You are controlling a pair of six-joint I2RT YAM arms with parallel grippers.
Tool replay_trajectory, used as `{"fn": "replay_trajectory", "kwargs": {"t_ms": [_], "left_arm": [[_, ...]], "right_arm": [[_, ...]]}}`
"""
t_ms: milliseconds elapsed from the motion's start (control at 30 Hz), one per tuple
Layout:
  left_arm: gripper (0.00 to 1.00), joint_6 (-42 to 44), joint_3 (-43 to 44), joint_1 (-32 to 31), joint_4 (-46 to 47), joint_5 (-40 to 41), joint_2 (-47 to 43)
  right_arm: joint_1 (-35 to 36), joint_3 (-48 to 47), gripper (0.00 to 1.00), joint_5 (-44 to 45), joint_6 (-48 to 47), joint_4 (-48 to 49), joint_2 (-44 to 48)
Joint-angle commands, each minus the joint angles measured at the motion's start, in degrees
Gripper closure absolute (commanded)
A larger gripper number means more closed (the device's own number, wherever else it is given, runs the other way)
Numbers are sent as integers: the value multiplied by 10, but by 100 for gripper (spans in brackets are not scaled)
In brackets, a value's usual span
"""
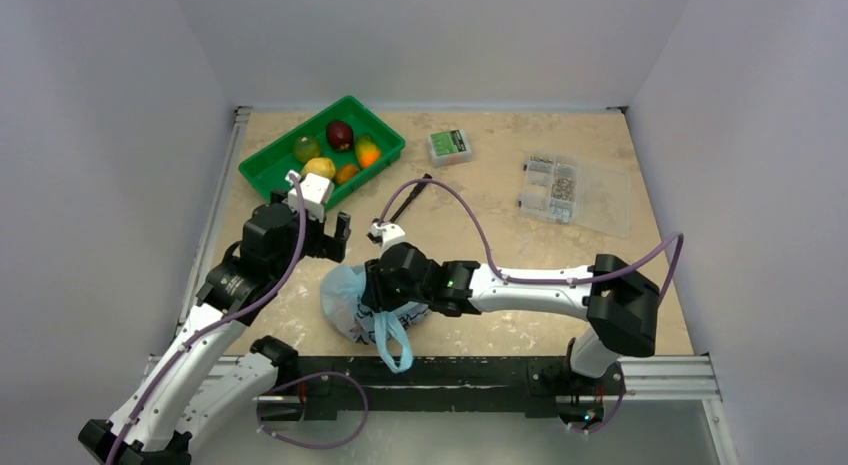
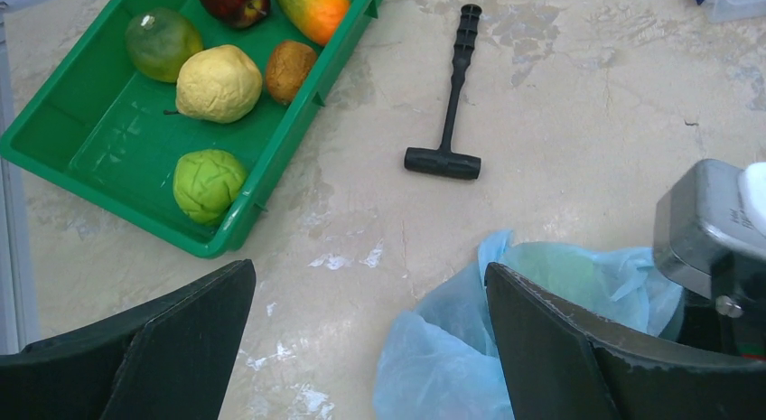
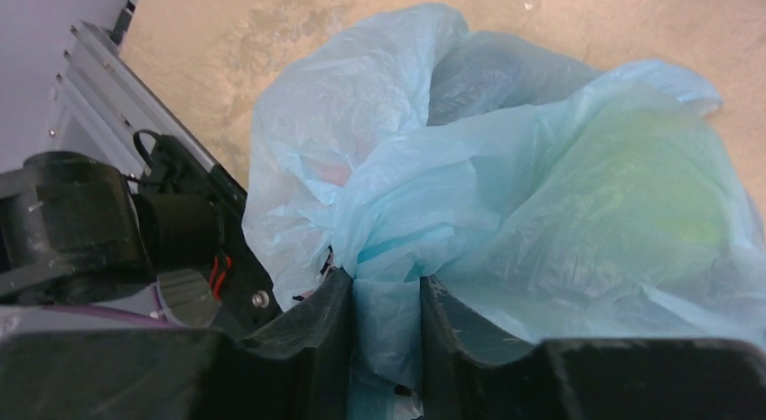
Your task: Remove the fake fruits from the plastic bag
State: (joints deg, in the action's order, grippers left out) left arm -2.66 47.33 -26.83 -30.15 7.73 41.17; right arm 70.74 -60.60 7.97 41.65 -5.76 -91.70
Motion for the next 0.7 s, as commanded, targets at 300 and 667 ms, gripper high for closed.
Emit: {"fn": "replay_trajectory", "kwargs": {"t_ms": [300,667], "left_arm": [[0,15,-3,-16,12,5,4],[0,15,12,-16,1,-73,51]], "right_arm": [[-87,-22,100,-100,7,86,-10],[-145,-18,100,-144,-50,102,18]]}}
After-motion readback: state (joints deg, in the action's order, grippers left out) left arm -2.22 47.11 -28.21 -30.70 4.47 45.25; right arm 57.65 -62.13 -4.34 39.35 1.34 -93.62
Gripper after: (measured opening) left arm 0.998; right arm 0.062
